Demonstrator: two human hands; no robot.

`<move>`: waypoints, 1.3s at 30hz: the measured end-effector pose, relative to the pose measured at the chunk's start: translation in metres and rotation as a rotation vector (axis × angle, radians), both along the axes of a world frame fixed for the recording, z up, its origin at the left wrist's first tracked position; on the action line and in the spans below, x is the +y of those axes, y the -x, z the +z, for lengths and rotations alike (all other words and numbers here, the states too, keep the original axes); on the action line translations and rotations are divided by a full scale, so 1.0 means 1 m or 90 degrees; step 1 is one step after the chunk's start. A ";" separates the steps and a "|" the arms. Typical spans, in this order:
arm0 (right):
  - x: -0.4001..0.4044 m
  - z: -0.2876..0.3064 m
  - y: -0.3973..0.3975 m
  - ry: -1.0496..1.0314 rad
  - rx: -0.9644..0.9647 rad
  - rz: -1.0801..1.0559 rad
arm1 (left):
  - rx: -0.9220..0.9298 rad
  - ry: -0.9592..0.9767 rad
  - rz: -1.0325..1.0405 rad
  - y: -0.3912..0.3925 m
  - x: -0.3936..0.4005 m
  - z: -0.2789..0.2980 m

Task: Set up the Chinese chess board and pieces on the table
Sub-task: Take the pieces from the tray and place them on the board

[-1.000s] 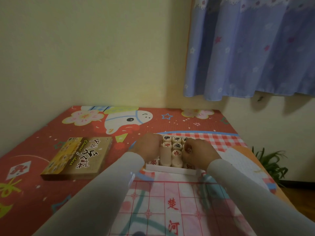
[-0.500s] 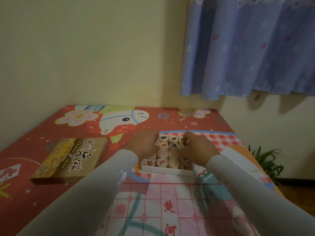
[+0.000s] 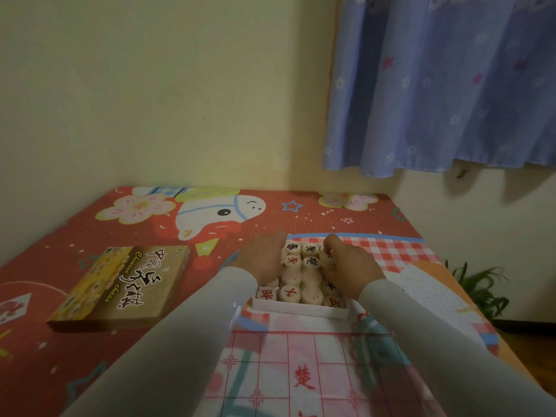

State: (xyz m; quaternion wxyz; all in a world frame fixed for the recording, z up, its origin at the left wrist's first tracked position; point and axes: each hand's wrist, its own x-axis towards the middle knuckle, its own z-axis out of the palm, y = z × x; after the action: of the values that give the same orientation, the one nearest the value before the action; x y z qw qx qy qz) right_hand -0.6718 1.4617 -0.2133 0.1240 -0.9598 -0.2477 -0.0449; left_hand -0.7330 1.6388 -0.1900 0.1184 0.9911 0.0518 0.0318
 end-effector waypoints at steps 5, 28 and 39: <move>0.000 0.001 0.000 -0.015 -0.003 -0.013 | -0.010 0.014 0.003 0.001 0.003 -0.002; 0.036 0.011 0.011 -0.158 0.099 -0.035 | -0.030 0.153 0.051 0.001 -0.028 -0.025; 0.004 0.050 0.047 -0.443 0.129 0.172 | -0.090 1.245 0.163 0.048 -0.007 0.009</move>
State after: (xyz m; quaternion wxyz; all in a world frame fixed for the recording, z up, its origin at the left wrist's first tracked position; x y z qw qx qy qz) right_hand -0.7190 1.4658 -0.1629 0.4712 -0.8187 -0.3279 -0.0144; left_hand -0.7809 1.6317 -0.1809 0.8837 0.4393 0.1548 0.0467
